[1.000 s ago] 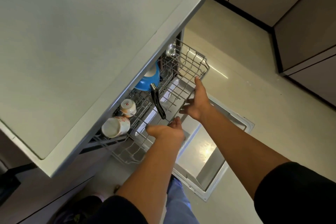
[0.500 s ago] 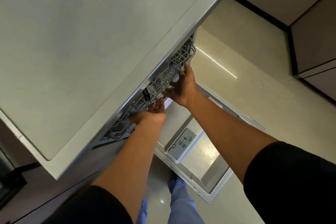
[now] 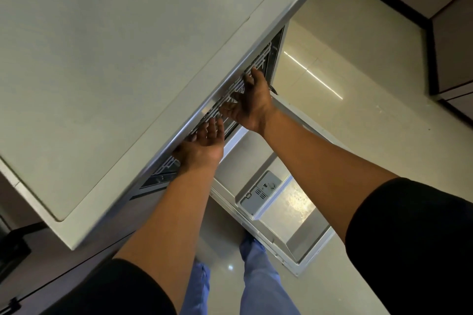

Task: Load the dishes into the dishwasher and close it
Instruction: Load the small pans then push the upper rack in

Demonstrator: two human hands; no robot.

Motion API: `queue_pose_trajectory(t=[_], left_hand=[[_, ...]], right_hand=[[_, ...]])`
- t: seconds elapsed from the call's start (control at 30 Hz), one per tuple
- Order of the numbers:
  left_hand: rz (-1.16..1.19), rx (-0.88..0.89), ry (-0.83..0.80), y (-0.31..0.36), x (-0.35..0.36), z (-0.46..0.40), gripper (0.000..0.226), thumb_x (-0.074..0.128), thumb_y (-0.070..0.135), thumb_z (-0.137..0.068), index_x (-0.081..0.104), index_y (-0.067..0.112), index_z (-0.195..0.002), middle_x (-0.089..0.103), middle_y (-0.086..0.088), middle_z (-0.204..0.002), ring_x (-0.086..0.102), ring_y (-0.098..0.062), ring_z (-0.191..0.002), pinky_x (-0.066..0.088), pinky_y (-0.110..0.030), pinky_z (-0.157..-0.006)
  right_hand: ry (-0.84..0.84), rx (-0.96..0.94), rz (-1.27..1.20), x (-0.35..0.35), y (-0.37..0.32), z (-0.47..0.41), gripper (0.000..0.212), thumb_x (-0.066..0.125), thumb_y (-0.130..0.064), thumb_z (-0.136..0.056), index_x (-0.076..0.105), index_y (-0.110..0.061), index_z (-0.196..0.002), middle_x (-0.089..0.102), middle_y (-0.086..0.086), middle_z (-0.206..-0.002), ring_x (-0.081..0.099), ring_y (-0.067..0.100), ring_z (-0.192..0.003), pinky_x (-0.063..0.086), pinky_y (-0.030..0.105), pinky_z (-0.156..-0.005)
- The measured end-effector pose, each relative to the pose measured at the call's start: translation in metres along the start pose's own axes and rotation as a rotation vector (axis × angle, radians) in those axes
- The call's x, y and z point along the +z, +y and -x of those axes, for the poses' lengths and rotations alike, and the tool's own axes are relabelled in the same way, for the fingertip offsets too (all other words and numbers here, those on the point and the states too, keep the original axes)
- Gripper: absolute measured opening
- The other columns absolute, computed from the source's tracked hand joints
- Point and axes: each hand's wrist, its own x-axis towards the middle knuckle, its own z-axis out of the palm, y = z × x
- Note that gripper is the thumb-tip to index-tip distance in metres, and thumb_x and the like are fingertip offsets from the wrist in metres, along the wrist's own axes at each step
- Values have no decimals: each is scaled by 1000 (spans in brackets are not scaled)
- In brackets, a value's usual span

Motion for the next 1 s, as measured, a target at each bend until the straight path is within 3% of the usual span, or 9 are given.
queue_pose_trajectory(t=[0.17,0.2,0.27,0.4,0.53,0.7,0.83,0.93,1.0], left_hand=[[-88,32,-59,-7,-22,-8,48,35,45,-106,48,16,-142,62,-17,-139,61,-43,-124,45,-59,-109],[-118,39,-75,-7,-30,-9,48,37,46,-104,51,17,-140,64,-16,-137,62,-43,-123,46,-59,-109],[-181,45,-73,-6,-46,-14,49,41,50,-103,55,20,-138,68,-14,-133,65,-42,-119,48,-57,-107],[-239,30,3,-5,-76,-33,56,40,54,-103,54,19,-143,68,-15,-133,63,-42,-121,49,-56,-106],[-252,27,51,-8,-95,-64,62,39,58,-102,48,18,-149,62,-17,-141,58,-43,-128,44,-58,-111],[-361,29,60,-8,-107,-114,60,36,54,-105,42,18,-153,55,-16,-148,51,-42,-137,41,-59,-114],[-952,246,70,-10,-111,-168,50,44,37,-107,40,18,-154,48,-11,-155,50,-33,-137,48,-46,-108],[-1546,656,-32,0,-120,-208,60,59,13,-101,35,14,-157,41,-13,-160,47,-29,-140,45,-31,-100],[-1857,761,-54,11,-124,-232,69,62,17,-99,31,20,-160,35,-9,-164,43,-28,-145,43,-36,-111]], right_hand=[[17,-13,69,-9,-4,1,67,30,-69,-102,28,-38,-161,49,17,-131,66,35,-96,56,49,-90],[28,-18,94,-13,-5,0,68,30,-70,-102,31,-35,-160,51,17,-132,65,36,-94,55,50,-94],[57,-45,139,-26,-5,-3,69,30,-71,-102,41,-27,-155,54,20,-141,64,40,-106,50,55,-107],[149,-103,132,-60,2,-8,65,37,-69,-101,53,-20,-141,56,27,-143,61,35,-106,51,48,-101],[184,-60,178,-103,18,-20,63,39,-71,-100,56,-23,-138,55,24,-146,57,42,-134,45,54,-113],[162,-40,264,-140,44,-48,47,45,-71,-97,65,-31,-110,71,11,-113,63,39,-122,54,50,-105],[161,-79,630,-160,66,-92,61,54,-63,-98,50,-26,-146,60,4,-135,59,31,-127,54,35,-88],[49,-250,1054,-171,81,-128,76,65,-60,-94,38,-25,-156,52,7,-153,52,18,-132,44,36,-109],[-44,-347,1442,-174,83,-147,89,64,-65,-91,27,-25,-162,35,12,-164,43,18,-135,32,37,-114]])
